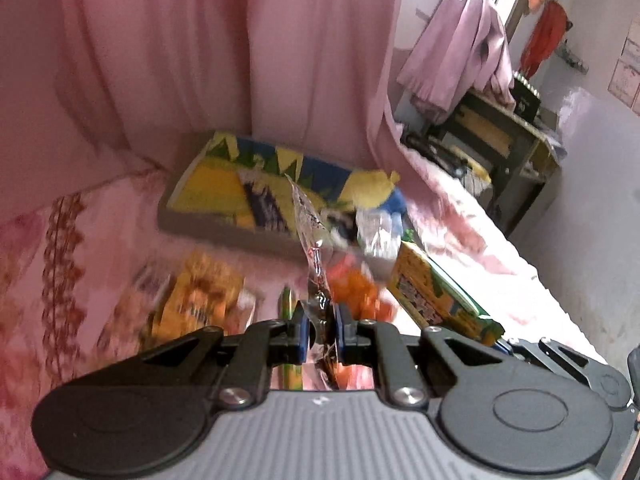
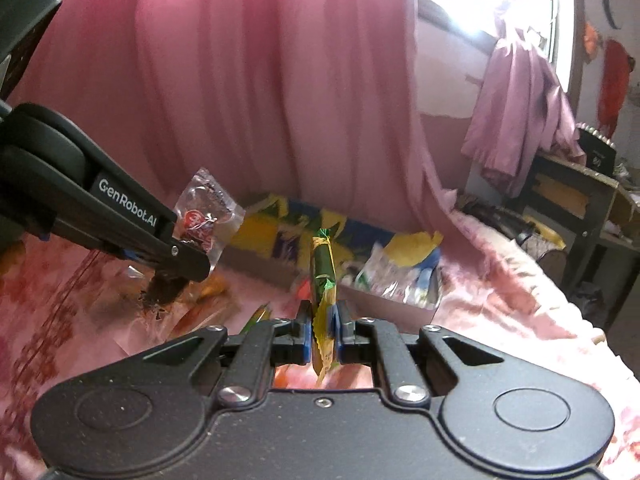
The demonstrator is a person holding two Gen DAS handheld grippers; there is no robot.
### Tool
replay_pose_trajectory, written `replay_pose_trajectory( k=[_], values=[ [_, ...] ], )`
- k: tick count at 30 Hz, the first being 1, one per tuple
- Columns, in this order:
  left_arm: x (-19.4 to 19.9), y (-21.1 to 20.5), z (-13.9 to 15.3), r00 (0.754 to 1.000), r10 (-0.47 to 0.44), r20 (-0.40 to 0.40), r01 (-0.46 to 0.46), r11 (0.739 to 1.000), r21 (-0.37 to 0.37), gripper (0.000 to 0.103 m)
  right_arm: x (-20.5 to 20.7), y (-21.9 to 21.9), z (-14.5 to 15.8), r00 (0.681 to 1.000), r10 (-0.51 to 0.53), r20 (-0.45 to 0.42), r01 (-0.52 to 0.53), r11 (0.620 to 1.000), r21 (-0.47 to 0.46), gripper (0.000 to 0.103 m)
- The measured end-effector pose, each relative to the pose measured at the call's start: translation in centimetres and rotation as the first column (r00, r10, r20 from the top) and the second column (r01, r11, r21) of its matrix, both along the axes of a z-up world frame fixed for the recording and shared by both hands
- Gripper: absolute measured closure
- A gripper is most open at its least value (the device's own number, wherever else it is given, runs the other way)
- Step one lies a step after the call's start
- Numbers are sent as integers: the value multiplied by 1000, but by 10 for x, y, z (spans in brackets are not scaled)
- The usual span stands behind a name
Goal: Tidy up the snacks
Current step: 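Grasp a small clear wrapped candy with the left gripper while the right gripper lifts the stick packet, then carry the candy and stick packet over the cartoon tray and open both grippers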
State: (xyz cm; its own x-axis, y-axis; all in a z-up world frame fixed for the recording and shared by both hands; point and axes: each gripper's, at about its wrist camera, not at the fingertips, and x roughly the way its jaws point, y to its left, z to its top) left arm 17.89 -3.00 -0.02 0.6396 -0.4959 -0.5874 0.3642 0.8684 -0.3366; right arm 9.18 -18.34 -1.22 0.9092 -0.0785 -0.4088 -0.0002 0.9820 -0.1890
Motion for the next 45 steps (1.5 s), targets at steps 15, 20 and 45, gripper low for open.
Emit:
replay_pose_trajectory(
  k=[15,20,45],
  values=[
    [138,-54,9,997,27,67,-25,999,-26,89,139,-69,3,993,-121,13,118,984,136,92],
    [179,-79,-13,999,41,32,-41,999,-16,89,175,-98,-19,979,-199,-34,201,953,226,92],
    [218,-131,-76,996,-6,-85,13,997,78,89,211,-108,-71,965,-226,-135,251,944,215,92]
  ],
)
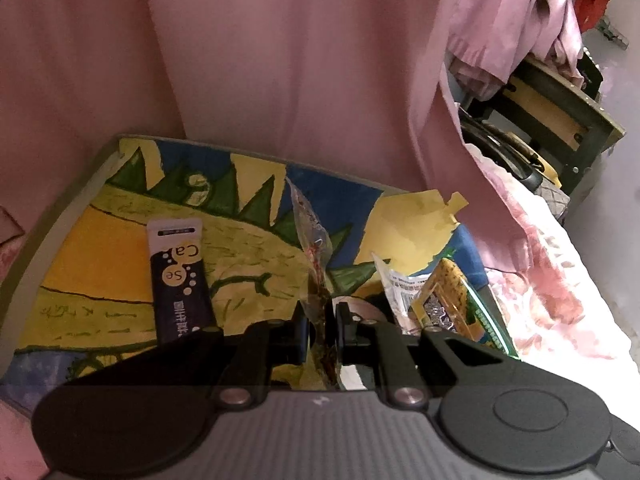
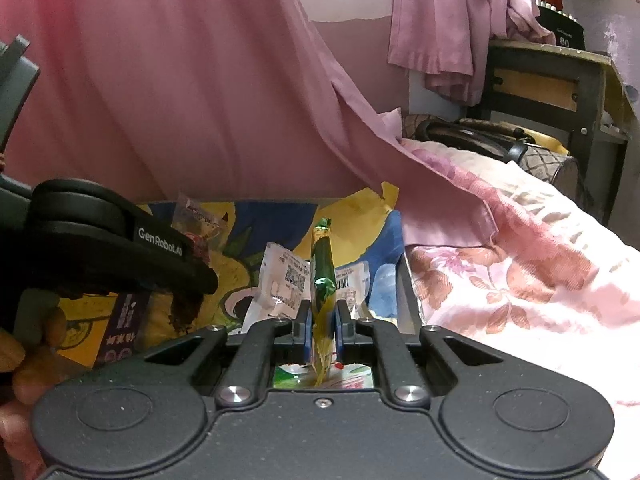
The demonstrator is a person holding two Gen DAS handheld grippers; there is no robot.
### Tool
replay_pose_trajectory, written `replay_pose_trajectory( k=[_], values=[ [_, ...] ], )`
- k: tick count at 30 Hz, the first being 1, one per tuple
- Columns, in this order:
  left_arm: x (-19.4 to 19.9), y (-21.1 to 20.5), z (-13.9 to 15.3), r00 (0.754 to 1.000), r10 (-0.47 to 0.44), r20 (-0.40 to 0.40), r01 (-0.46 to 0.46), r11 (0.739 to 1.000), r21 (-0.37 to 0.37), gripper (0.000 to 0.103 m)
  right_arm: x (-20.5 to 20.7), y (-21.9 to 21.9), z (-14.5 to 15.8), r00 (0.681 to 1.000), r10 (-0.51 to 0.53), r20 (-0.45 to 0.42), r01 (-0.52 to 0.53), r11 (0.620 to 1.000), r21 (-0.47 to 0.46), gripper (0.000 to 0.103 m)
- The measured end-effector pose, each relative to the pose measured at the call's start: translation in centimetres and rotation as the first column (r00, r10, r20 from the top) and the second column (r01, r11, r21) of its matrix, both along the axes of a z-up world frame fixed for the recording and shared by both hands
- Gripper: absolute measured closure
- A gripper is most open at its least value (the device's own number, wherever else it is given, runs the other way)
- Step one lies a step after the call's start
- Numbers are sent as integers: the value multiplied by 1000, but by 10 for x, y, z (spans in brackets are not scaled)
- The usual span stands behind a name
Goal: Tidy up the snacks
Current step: 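Carry the candy and stick packet over the cartoon tray and open both grippers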
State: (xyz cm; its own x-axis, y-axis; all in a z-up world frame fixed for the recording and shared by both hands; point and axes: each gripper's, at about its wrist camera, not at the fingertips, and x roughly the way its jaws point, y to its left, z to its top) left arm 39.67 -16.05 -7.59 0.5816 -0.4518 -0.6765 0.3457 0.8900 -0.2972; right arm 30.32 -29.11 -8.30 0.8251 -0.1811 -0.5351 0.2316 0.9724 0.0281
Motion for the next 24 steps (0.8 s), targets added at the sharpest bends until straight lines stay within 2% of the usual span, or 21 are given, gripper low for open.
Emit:
replay_pose_trajectory(
  k=[6,13,16,18,22,24],
  values=[
    [2,2,-2,1000,6,-9,-6,1000,17,89,2,-1,-2,1000,2,-10,-2,1000,30,89],
    [0,2,-3,999,14,-29,-13,999,39,87,-1,-6,1,1000,-2,-11,3,998,67,77],
    [-3,5,3,999,24,-27,-23,999,38,74,-4,-8,6,1000,-3,-1,3,997,82,70],
    [-5,8,8,999,34,-18,-33,999,38,58,-6,-8,9,1000,-1,9,0,996,86,64],
    [-13,15,21,999,51,3,-51,998,44,46,-13,-9,18,1000,0,24,-2,996,94,50],
    [-18,19,28,998,62,18,-62,997,46,37,-17,-8,23,999,2,33,-5,995,100,47]
  ],
)
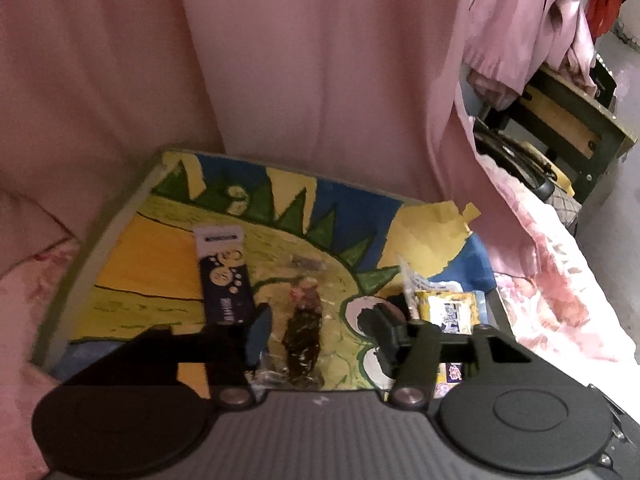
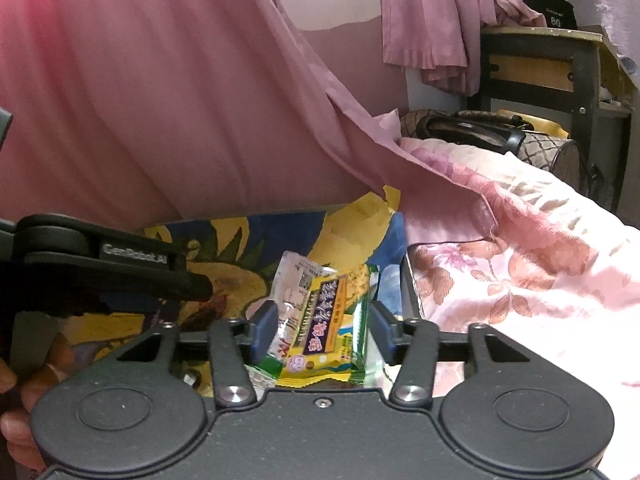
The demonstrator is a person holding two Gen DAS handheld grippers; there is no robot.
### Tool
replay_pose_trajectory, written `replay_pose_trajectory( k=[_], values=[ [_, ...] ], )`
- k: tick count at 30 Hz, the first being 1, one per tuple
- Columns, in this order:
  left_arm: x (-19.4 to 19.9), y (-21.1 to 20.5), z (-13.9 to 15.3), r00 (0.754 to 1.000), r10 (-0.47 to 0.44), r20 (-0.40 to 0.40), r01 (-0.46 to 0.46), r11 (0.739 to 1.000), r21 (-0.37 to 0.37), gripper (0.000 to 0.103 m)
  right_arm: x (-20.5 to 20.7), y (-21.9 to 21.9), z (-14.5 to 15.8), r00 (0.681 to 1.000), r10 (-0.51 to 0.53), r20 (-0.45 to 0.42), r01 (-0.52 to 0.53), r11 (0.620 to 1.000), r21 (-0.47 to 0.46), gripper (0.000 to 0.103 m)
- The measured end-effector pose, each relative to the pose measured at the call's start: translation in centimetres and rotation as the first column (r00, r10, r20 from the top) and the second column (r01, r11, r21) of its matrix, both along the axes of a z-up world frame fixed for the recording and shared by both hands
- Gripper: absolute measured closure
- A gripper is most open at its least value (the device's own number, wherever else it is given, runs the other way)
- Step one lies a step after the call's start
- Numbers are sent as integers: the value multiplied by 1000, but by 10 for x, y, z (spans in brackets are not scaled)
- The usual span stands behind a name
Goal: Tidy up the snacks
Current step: 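Carry the candy and stick packet over the cartoon tray and open both grippers, then withdraw both grippers from the tray back toward the remaining snacks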
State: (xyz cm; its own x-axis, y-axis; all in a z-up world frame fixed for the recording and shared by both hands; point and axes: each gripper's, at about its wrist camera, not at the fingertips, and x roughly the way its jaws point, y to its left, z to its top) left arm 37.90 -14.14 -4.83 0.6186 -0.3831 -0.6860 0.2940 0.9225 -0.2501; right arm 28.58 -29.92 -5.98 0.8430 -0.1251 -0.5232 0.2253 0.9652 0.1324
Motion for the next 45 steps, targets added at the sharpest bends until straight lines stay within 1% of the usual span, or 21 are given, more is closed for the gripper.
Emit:
replay_pose_trajectory(
  k=[1,3,5,6,11,17,23,26,29,33,39,45],
  values=[
    [-3,2,4,1000,7,11,-7,1000,1,34,-2,0,2,1000,1,3,-1,1000,-1,44],
    [-9,8,12,999,20,32,-20,1000,-5,22,-8,2,10,1000,6,17,-6,1000,-4,40],
    [-16,15,22,998,31,58,-30,999,-20,18,-16,4,19,999,11,39,-10,1000,-13,33],
    [-20,19,26,997,37,70,-35,999,-27,15,-20,5,24,999,14,50,-13,1000,-17,32],
    [-44,39,49,989,66,130,-58,996,-64,7,-47,10,52,992,24,121,-21,999,-28,21],
    [-87,66,73,969,117,216,-101,991,-87,0,-92,14,79,980,26,199,-23,1000,-18,12],
    [-138,87,82,952,136,275,-124,990,-62,0,-141,18,97,962,20,274,-10,999,-36,4],
    [-164,95,83,943,142,300,-132,990,-52,0,-164,20,101,955,18,297,-6,999,-40,1],
    [-190,101,82,934,137,330,-136,990,-27,0,-187,24,103,952,22,305,-7,999,-48,1],
    [-222,108,79,921,126,368,-136,991,4,0,-214,35,100,954,50,296,-27,996,-84,1],
    [-259,114,67,927,100,362,-123,992,40,0,-245,51,93,963,74,259,-47,993,-109,1],
    [-288,116,51,935,44,351,-83,992,98,0,-263,60,86,972,75,221,-47,990,-133,1]
  ],
)
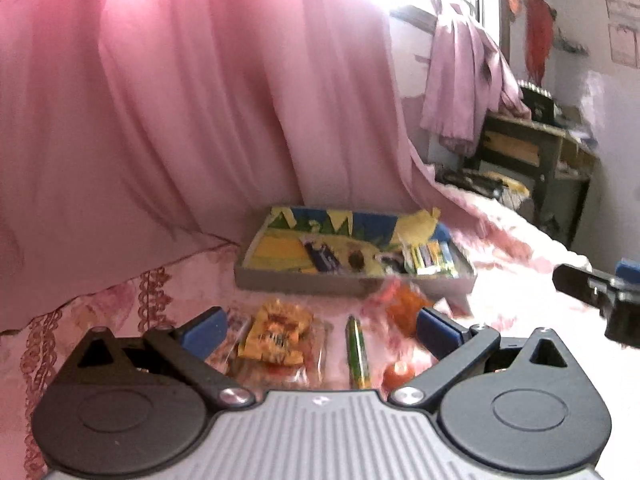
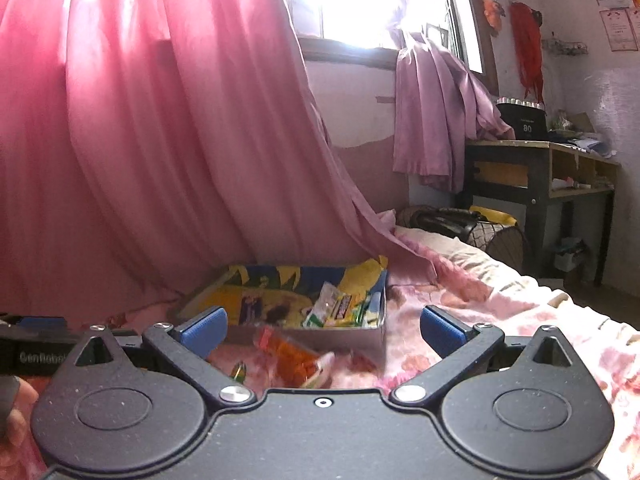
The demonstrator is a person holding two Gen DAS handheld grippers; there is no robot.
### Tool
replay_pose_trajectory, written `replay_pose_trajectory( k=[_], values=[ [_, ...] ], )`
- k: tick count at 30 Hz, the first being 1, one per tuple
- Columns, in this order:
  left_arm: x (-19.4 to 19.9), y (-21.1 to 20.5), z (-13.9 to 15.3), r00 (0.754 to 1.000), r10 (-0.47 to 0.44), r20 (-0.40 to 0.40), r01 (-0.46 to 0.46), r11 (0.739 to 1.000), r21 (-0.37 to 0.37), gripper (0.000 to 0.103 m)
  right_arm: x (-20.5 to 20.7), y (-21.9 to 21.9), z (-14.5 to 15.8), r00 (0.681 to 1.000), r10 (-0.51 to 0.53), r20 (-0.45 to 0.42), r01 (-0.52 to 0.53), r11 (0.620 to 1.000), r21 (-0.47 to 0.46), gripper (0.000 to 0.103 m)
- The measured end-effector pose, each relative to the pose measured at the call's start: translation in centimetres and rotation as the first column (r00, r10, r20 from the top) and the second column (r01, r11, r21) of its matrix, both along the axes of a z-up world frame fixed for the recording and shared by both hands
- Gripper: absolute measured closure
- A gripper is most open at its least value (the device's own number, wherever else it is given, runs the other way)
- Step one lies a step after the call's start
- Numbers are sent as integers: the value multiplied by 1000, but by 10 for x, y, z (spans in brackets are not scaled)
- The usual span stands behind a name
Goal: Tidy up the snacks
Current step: 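Withdraw both grippers from the tray back toward the remaining snacks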
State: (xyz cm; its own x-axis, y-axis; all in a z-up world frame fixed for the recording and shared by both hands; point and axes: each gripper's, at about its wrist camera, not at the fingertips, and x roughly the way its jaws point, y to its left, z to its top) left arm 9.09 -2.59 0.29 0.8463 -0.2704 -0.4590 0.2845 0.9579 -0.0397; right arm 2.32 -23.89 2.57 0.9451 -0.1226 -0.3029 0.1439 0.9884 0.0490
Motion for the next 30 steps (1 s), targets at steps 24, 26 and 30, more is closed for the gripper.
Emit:
replay_pose_trajectory(
  k=[24,26,30],
  values=[
    [7,21,-23,972,112,-208,-100,993,67,0,2,8,-30,976,-12,-219,15,1000,12,1],
    [15,23,-27,964,117,-241,-105,992,64,0,6,8,-33,970,-14,-241,19,1000,16,1],
    [30,24,-32,951,120,-286,-107,992,63,0,12,8,-40,960,-16,-279,23,999,23,1]
  ],
)
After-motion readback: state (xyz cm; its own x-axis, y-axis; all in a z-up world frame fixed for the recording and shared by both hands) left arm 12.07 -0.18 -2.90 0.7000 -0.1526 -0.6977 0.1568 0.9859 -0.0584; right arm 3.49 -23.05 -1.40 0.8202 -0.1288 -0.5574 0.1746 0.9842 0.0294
